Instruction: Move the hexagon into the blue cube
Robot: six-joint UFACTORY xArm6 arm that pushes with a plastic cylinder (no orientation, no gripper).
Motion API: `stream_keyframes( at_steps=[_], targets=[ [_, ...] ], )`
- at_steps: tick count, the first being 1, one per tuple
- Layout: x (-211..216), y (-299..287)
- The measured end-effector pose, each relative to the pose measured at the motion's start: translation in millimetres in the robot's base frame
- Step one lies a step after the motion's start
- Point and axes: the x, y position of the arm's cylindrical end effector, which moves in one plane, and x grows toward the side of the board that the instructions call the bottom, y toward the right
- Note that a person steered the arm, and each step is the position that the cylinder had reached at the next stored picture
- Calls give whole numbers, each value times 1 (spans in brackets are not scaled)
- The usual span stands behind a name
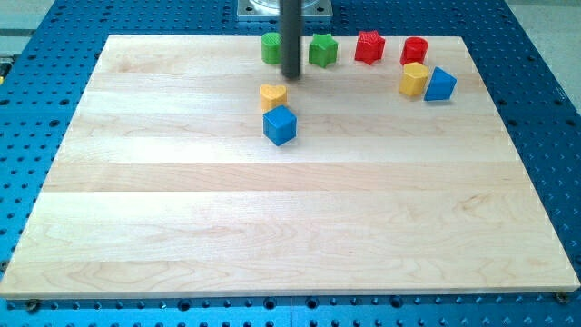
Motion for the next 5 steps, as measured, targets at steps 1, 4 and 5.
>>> stream_keyframes(
  at_steps=[1, 4, 5],
  targets=[
    [-1, 59],
    [3, 168],
    [32, 164]
  ],
)
